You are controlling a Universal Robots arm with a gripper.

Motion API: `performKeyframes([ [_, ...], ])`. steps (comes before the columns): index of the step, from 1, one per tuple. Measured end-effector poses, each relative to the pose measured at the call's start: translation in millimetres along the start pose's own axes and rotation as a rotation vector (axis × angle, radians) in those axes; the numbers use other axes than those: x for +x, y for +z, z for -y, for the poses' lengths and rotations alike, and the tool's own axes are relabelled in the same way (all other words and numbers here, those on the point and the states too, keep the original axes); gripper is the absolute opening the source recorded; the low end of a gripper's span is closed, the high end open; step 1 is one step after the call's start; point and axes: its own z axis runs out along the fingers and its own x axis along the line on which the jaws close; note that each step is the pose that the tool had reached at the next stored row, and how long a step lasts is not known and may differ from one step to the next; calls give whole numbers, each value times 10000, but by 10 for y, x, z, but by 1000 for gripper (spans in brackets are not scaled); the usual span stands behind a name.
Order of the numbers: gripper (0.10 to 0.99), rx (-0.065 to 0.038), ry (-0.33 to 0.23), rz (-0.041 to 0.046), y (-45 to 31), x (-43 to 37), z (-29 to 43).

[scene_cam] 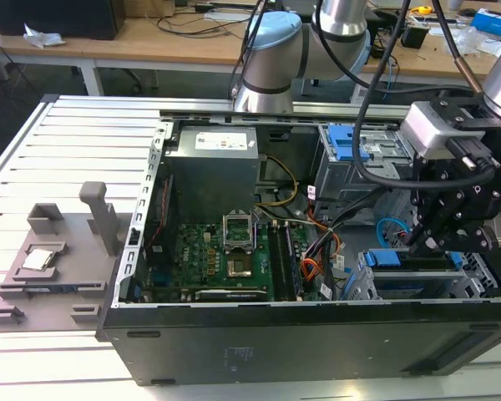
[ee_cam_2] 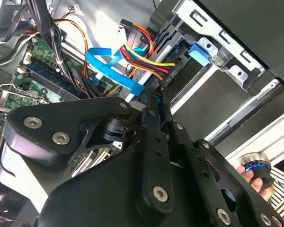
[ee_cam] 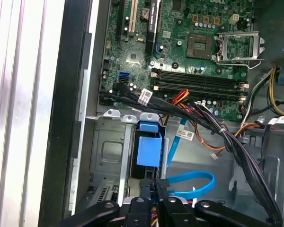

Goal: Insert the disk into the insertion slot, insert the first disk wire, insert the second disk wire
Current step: 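Insert the second disk wire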

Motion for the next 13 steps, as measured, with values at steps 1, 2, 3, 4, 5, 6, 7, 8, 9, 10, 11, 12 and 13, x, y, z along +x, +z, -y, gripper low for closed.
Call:
performKeyframes([
  [1,165,0,1,2,4,11,2],
  [2,165,0,0,2,6,19,4],
  [3,165,0,-2,4,12,26,12],
  [4,165,-1,0,2,17,27,22],
  [5,165,-1,0,1,19,28,26],
  [6,165,-1,1,1,22,28,28],
  [7,165,0,2,3,28,28,29],
  [8,165,0,-1,2,31,28,31],
  [9,165,1,0,5,33,28,29],
  [10,165,2,-2,10,34,27,26],
  [11,165,7,-2,16,34,27,21],
  [12,165,27,-1,14,20,26,14],
  [13,165,31,-2,14,18,24,13],
])
